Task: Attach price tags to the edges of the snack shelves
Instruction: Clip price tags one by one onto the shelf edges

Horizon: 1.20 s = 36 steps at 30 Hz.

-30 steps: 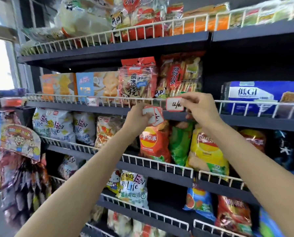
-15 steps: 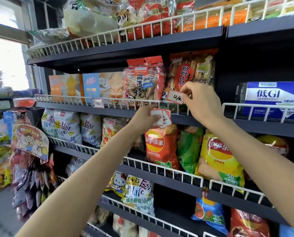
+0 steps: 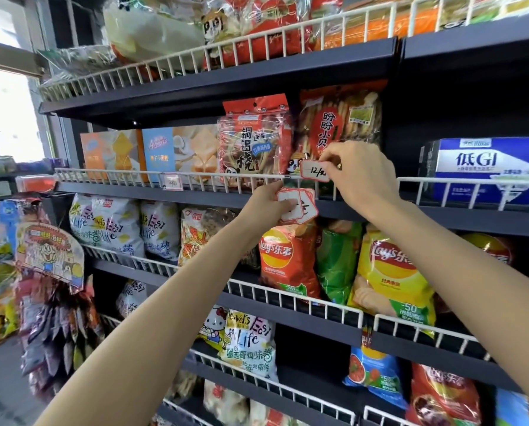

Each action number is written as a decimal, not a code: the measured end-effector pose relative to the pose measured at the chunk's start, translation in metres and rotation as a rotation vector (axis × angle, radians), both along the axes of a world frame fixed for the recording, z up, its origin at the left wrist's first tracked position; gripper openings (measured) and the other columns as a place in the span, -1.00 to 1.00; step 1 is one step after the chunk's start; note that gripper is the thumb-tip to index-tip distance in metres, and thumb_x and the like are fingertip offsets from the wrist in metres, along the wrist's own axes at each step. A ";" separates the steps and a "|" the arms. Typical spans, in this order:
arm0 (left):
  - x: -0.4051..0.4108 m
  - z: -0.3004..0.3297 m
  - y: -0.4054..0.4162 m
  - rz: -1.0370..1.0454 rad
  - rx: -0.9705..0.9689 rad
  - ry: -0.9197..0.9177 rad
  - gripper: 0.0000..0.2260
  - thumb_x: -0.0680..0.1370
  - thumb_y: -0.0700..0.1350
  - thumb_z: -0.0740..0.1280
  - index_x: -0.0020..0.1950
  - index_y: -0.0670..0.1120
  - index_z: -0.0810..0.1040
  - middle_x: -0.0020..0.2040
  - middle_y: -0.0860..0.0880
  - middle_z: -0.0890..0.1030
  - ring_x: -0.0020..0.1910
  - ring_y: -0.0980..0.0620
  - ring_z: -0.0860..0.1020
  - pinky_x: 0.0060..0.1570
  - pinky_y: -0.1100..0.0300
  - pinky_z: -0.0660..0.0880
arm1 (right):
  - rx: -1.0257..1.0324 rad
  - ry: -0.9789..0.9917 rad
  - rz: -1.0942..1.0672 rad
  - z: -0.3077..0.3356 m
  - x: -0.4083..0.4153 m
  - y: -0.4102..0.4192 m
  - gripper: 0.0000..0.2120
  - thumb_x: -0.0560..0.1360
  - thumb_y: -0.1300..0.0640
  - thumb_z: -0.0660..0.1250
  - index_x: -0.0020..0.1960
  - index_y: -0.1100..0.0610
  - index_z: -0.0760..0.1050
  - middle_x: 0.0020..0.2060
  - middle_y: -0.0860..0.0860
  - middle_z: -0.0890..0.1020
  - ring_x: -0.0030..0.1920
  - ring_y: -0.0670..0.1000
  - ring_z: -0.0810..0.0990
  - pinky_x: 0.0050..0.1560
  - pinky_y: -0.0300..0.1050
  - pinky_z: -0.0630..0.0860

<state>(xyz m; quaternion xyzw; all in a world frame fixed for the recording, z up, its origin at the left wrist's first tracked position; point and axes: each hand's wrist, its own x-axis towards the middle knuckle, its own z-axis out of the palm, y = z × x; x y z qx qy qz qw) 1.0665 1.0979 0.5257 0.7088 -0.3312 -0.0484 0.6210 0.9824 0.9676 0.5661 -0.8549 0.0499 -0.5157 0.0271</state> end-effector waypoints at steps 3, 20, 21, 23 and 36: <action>-0.001 -0.001 0.001 0.017 0.029 -0.028 -0.45 0.57 -0.28 0.25 0.50 -0.20 0.10 0.17 -0.22 0.58 0.00 -0.08 0.59 0.10 -0.03 0.54 | -0.008 -0.001 0.006 0.003 0.002 0.002 -0.81 0.58 0.14 0.22 0.05 0.08 0.61 -0.02 0.01 0.66 0.01 0.02 0.59 -0.23 -0.23 0.36; 0.011 -0.010 0.029 -0.004 0.102 -0.132 -0.60 0.55 -0.34 0.23 0.19 0.15 0.40 0.14 -0.24 0.57 -0.01 -0.26 0.58 0.10 -0.25 0.46 | -0.045 0.007 0.063 0.007 0.018 0.008 -0.82 0.56 0.14 0.25 0.04 0.09 0.62 -0.01 0.02 0.64 0.03 0.03 0.56 -0.18 -0.23 0.35; 0.011 -0.010 0.031 -0.008 0.103 -0.131 -0.59 0.55 -0.35 0.23 0.17 0.17 0.41 0.19 -0.23 0.54 0.02 -0.29 0.58 0.10 -0.25 0.47 | -0.050 0.015 0.065 0.006 0.020 0.008 -0.82 0.56 0.13 0.26 0.04 0.09 0.62 -0.01 0.03 0.64 0.03 0.02 0.55 -0.18 -0.23 0.33; 0.013 -0.011 0.033 -0.025 0.095 -0.125 -0.59 0.56 -0.36 0.21 0.18 0.16 0.42 0.26 -0.23 0.50 0.01 -0.24 0.60 0.09 -0.20 0.52 | -0.066 0.038 0.064 0.004 0.022 0.008 -0.83 0.55 0.12 0.27 0.04 0.09 0.63 -0.03 0.04 0.64 0.03 0.02 0.54 -0.17 -0.21 0.34; 0.017 -0.010 0.032 -0.020 0.095 -0.133 -0.60 0.56 -0.35 0.21 0.22 0.13 0.39 0.25 -0.19 0.51 -0.04 -0.04 0.62 -0.19 0.17 0.58 | -0.304 0.112 -0.109 -0.019 0.025 0.003 -0.79 0.56 0.28 0.21 0.07 0.08 0.56 -0.16 0.02 0.60 -0.09 0.03 0.45 -0.38 -0.15 0.35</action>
